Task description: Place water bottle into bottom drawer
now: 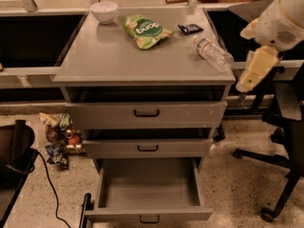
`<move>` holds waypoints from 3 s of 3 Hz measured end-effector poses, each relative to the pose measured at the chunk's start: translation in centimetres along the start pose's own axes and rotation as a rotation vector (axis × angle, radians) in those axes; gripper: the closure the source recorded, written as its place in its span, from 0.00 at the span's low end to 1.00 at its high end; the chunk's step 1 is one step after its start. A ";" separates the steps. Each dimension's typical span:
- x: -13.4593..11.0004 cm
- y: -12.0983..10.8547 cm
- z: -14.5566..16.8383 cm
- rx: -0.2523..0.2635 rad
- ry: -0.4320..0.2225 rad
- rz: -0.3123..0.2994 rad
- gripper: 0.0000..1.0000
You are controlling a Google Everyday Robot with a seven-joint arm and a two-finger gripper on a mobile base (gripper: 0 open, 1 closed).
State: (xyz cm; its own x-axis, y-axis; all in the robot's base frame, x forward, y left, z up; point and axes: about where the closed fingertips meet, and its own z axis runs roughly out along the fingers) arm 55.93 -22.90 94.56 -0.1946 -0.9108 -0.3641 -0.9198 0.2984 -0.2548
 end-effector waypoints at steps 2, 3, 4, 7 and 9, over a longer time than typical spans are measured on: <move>1.0 -6.3 4.9 0.035 -0.092 0.068 0.00; -0.2 -7.5 5.6 0.040 -0.122 0.092 0.00; -1.2 -8.8 6.9 0.059 -0.158 0.144 0.00; -1.1 -13.9 11.5 0.184 -0.197 0.298 0.00; -0.5 -16.0 13.9 0.195 -0.192 0.370 0.19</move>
Offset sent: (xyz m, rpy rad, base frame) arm 0.0561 -0.0112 -0.0213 0.0815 -0.0352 -0.0405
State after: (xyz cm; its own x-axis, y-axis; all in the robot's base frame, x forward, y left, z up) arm 75.49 -23.25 86.34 -0.4142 -0.6690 -0.6171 -0.7158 0.6582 -0.2332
